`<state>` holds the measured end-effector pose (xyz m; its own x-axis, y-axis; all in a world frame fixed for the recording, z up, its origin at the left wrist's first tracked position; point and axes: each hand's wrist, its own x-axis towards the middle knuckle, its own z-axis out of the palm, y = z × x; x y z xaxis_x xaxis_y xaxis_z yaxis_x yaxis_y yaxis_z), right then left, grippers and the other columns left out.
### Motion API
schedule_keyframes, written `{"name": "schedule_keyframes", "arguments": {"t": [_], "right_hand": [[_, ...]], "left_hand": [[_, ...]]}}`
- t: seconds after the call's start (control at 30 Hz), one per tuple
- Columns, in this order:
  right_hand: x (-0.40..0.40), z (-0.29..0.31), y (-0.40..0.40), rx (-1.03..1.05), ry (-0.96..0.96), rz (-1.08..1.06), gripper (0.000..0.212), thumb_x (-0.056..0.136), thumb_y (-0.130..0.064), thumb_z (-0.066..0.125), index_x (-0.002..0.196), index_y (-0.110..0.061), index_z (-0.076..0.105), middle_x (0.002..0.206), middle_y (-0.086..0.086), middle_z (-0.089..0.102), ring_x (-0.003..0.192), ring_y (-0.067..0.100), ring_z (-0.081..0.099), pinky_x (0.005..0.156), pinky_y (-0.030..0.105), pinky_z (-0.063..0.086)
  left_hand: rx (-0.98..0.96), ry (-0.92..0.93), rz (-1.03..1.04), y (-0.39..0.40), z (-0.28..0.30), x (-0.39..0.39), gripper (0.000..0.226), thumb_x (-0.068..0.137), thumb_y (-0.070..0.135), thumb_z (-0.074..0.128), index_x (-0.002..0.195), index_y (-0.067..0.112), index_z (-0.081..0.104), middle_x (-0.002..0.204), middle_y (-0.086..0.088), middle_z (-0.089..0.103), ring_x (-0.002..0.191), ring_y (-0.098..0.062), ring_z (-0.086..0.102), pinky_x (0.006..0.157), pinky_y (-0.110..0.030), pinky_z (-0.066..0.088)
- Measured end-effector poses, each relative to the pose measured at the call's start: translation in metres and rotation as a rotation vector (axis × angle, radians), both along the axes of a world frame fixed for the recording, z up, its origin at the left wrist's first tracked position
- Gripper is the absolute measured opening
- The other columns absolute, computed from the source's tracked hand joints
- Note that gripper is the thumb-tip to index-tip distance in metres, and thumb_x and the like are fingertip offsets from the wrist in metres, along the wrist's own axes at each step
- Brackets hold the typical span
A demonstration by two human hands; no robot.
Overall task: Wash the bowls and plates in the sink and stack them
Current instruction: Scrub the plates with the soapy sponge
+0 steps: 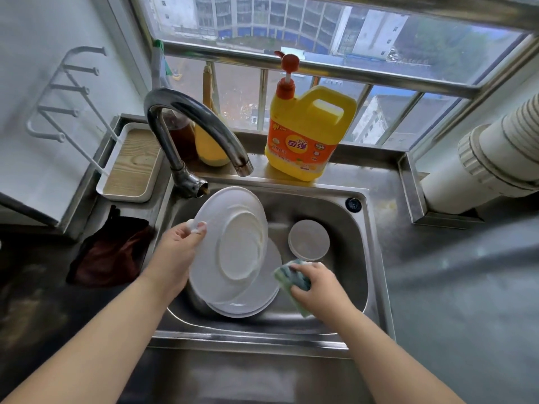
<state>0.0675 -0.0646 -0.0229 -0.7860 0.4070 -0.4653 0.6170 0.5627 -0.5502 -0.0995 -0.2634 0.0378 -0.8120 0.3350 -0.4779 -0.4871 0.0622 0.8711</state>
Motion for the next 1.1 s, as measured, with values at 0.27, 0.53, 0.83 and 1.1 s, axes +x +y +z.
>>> {"name": "schedule_keyframes", "arguments": {"t": [0.27,0.53,0.83,1.1], "right_hand": [[0.005,-0.007,0.041,0.026,-0.206,-0.247,0.042,0.079,-0.039,0.070,0.112,-0.022,0.051,0.102,-0.004,0.056,0.089,0.016,0.058,0.070,0.024,0.045],[-0.034,-0.023,0.063,0.136,-0.055,-0.302,0.034,0.080,-0.039,0.071,0.106,-0.018,0.061,0.104,0.003,0.056,0.091,0.021,0.054,0.076,0.028,0.043],[-0.070,-0.072,0.079,0.078,-0.174,-0.223,0.040,0.089,-0.036,0.060,0.123,-0.015,0.060,0.127,0.012,0.055,0.121,0.029,0.046,0.098,0.036,0.042],[-0.082,-0.035,0.023,-0.358,-0.258,-0.423,0.046,0.098,-0.046,0.039,0.084,-0.009,0.061,0.073,0.010,0.069,0.062,0.020,0.064,0.055,0.025,0.040]], "left_hand": [[-0.167,0.233,-0.109,-0.009,-0.008,-0.005,0.020,0.093,0.012,0.059,0.089,-0.006,0.063,0.076,-0.015,0.063,0.068,-0.022,0.057,0.060,-0.026,0.044],[-0.180,0.263,-0.271,-0.001,-0.024,0.008,0.017,0.086,0.009,0.069,0.069,0.011,0.065,0.066,-0.002,0.060,0.065,-0.011,0.054,0.064,-0.028,0.040],[-0.258,0.284,-0.351,-0.002,-0.050,0.013,0.012,0.082,0.028,0.067,0.075,0.018,0.068,0.077,-0.012,0.064,0.077,-0.011,0.058,0.077,-0.032,0.043],[-0.321,0.403,-0.441,-0.004,-0.058,0.017,0.010,0.084,0.030,0.068,0.074,0.030,0.066,0.074,0.002,0.064,0.073,-0.007,0.056,0.091,-0.018,0.036]]}}
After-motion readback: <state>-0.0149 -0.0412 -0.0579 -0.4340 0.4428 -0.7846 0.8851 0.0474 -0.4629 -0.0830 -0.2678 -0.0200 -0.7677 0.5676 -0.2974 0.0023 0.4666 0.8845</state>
